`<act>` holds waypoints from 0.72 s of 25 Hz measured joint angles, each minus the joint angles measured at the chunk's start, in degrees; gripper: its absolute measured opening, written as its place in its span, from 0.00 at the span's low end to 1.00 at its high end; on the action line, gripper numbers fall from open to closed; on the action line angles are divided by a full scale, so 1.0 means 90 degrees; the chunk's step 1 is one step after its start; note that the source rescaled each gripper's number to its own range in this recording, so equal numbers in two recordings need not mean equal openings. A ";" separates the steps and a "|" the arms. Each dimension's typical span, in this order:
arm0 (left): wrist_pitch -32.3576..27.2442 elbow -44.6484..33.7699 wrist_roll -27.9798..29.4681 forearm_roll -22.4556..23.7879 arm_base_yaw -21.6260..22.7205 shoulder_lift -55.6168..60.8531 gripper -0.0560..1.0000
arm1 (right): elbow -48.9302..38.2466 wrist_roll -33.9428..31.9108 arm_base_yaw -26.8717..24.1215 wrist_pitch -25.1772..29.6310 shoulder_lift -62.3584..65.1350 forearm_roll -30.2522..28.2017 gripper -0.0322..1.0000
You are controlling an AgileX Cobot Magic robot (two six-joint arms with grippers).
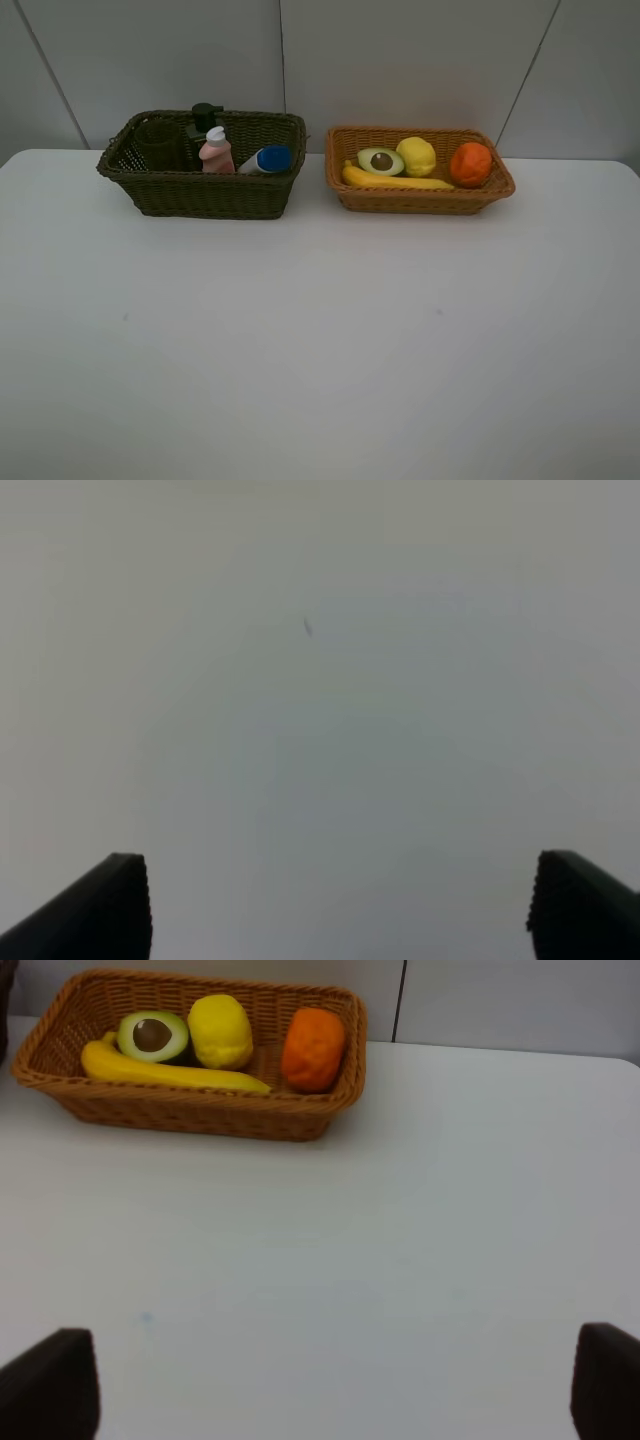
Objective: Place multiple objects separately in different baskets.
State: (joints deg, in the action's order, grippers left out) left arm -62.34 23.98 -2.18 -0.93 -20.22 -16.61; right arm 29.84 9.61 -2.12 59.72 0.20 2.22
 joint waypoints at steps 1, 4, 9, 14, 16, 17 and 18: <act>0.0033 0.0000 0.0013 -0.0006 0.0000 0.0002 1.00 | 0.0000 0.0000 0.0000 0.0000 0.0000 0.0000 1.00; 0.0054 0.0000 0.0025 -0.0017 0.0000 0.0002 1.00 | 0.0000 0.0000 0.0000 0.0000 0.0000 0.0000 1.00; 0.0054 0.0000 0.0025 -0.0024 0.0132 0.0071 1.00 | 0.0000 0.0000 0.0000 0.0000 0.0000 0.0000 1.00; 0.0054 0.0000 -0.0103 -0.0192 0.0719 0.0440 1.00 | 0.0000 0.0000 0.0000 0.0000 0.0000 0.0000 1.00; 0.0054 0.0000 -0.0205 -0.0262 0.0985 0.0666 1.00 | 0.0000 0.0000 0.0000 0.0000 0.0000 0.0000 1.00; 0.0054 0.0000 -0.0257 -0.0294 0.1130 0.0801 1.00 | 0.0000 0.0000 0.0000 0.0000 0.0000 0.0000 1.00; 0.0054 0.0000 -0.0292 -0.0334 0.1269 0.0942 1.00 | 0.0000 0.0000 0.0000 0.0000 0.0000 0.0000 1.00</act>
State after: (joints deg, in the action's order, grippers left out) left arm -61.86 23.98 -4.81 -3.94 -8.80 -8.13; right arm 29.84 9.61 -2.12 59.72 0.20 2.22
